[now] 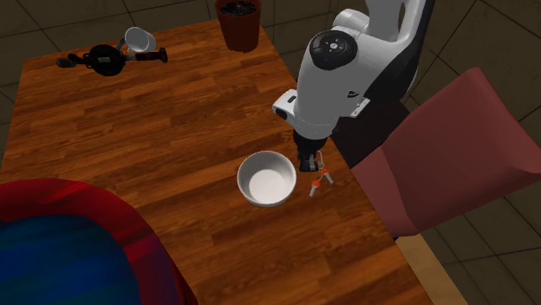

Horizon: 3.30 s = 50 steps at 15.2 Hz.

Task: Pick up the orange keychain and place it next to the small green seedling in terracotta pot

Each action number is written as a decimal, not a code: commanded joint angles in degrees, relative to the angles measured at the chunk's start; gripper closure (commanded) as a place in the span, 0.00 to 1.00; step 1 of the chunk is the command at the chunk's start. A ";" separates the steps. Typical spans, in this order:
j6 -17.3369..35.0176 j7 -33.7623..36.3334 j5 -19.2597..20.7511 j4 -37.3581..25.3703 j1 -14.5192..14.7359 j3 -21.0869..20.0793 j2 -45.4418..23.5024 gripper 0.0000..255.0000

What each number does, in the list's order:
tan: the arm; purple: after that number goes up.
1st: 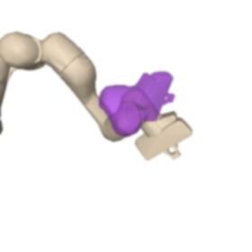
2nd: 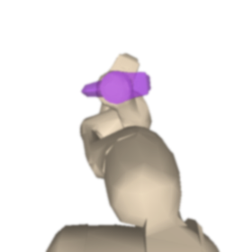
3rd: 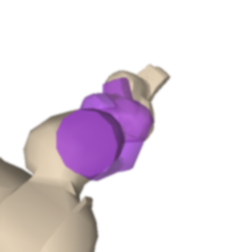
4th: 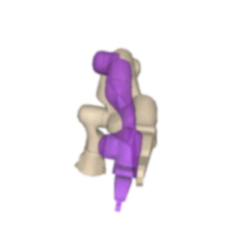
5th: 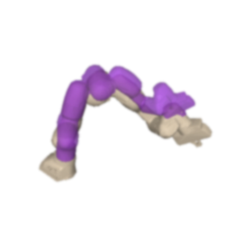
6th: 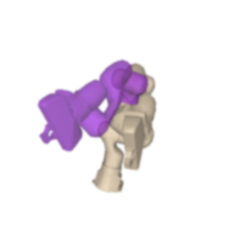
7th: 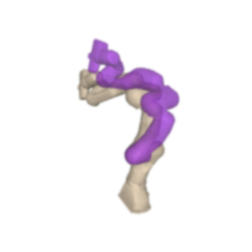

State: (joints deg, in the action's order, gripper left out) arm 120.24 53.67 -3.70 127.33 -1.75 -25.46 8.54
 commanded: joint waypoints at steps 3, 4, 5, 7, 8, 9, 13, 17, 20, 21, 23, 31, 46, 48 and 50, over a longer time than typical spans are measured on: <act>-3.17 -0.43 -0.45 -1.98 -0.02 0.31 1.25 1.00; -3.96 -0.50 -0.53 -2.53 -0.02 0.37 1.50 1.00; -4.73 -0.57 -0.60 -3.09 -0.03 0.44 1.74 1.00; -6.29 -0.69 -0.72 -4.25 -0.05 0.57 2.16 1.00; -7.07 -0.74 -0.77 -4.85 -0.06 0.64 2.36 1.00; -7.84 -0.79 -0.81 -5.45 -0.07 0.70 2.54 1.00; -10.94 -0.93 -0.93 -8.00 -0.13 0.94 3.12 1.00; -14.02 -1.01 -0.97 -10.75 -0.21 1.15 3.48 1.00; -16.32 -1.03 -0.95 -12.93 -0.27 1.28 3.61 1.00; -17.09 -1.03 -0.93 -13.69 -0.29 1.32 3.62 1.00; -18.63 -1.01 -0.89 -15.23 -0.34 1.39 3.61 1.00; -24.82 -0.80 -0.55 -21.98 -0.52 1.56 3.03 1.00; -32.81 -6.52 -0.66 -27.46 -2.73 5.57 5.43 1.00; -32.78 -9.62 -0.78 -25.54 -3.69 7.63 7.26 1.00; -32.78 -12.65 -0.68 -23.90 -4.60 9.69 8.81 1.00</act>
State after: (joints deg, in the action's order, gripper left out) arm 87.60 42.54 -4.33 102.62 -5.95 -16.71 16.44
